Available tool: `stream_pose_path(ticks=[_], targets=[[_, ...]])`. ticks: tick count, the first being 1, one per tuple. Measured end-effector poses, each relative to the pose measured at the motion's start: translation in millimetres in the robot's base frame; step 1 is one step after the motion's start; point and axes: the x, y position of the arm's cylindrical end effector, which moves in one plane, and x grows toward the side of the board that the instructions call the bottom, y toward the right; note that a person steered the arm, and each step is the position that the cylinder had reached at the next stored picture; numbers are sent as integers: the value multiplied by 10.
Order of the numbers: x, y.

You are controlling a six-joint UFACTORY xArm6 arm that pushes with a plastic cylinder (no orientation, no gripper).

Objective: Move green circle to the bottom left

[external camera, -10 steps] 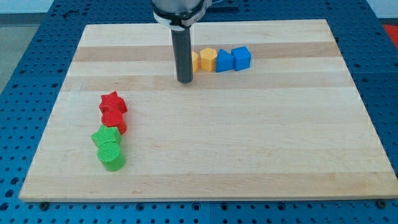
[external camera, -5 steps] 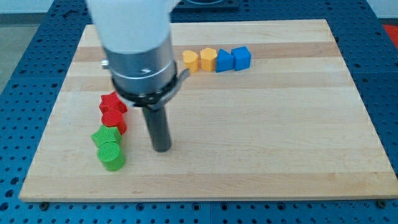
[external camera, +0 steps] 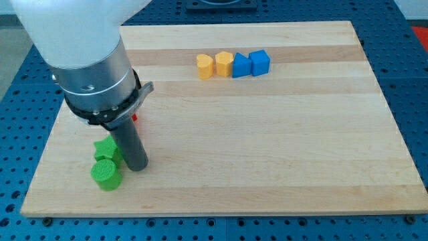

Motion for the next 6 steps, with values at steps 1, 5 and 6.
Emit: stream_pose_path(ticks=[1,5,6], targets=[[109,-3],[427,-544],[433,-674]])
